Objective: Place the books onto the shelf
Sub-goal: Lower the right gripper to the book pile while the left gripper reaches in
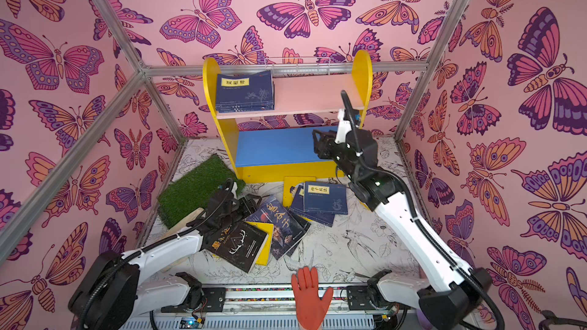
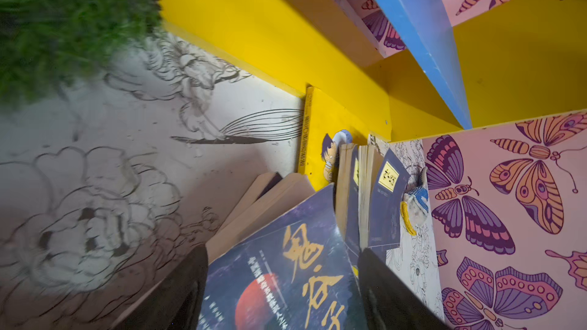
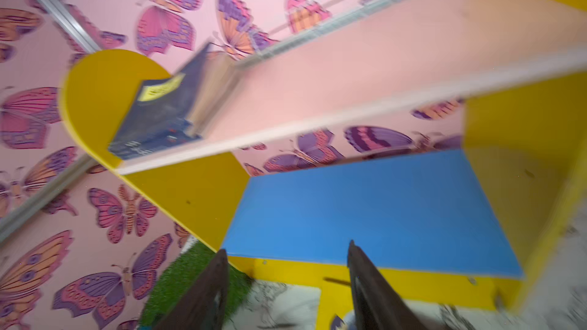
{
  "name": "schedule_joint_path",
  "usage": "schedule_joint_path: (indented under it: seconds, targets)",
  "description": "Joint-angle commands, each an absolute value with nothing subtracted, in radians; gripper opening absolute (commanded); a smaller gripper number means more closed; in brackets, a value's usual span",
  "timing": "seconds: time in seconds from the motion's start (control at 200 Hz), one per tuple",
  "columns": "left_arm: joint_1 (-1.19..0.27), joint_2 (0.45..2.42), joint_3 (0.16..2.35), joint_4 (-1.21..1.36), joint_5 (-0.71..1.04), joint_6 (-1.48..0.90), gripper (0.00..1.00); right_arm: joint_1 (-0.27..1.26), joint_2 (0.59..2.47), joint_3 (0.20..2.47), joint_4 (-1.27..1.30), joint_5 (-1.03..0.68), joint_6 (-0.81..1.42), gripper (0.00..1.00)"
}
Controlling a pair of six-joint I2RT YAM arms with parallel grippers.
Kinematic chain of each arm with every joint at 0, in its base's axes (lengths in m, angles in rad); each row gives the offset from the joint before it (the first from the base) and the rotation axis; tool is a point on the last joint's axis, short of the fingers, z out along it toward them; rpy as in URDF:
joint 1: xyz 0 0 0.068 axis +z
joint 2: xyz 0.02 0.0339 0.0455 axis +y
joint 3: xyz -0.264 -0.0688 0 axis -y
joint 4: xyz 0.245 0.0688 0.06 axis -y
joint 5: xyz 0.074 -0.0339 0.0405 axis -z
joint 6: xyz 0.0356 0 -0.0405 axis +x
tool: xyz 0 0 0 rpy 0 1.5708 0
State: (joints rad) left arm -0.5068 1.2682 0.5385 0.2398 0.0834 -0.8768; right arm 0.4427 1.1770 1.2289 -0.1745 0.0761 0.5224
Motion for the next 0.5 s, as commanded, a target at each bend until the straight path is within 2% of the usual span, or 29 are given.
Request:
schedule_joint_path:
  seconds: [0.0,0.16,0.265,0.496]
  targets:
    - [-0.55,1.373,0.634,0.232,0.114,-0.77,0.76,0.314,1.175,1.001,-0.239,-0.05,0.714,0.59]
    - [-0.625,1.558,0.813,0.228,0.203,-0.695,0.76,0.115,1.163,0.7,-0.118,-0.285,0.8,0.57]
    - [-0.669,1.661,0.933,0.196,0.23,-0.655,0.76,0.071,1.205,0.632,-0.127,-0.307,0.748,0.57]
    - [-0.729,1.807,1.091,0.083,0.208,-0.613,0.76,0.038,1.34,0.629,-0.171,-0.314,0.634,0.58]
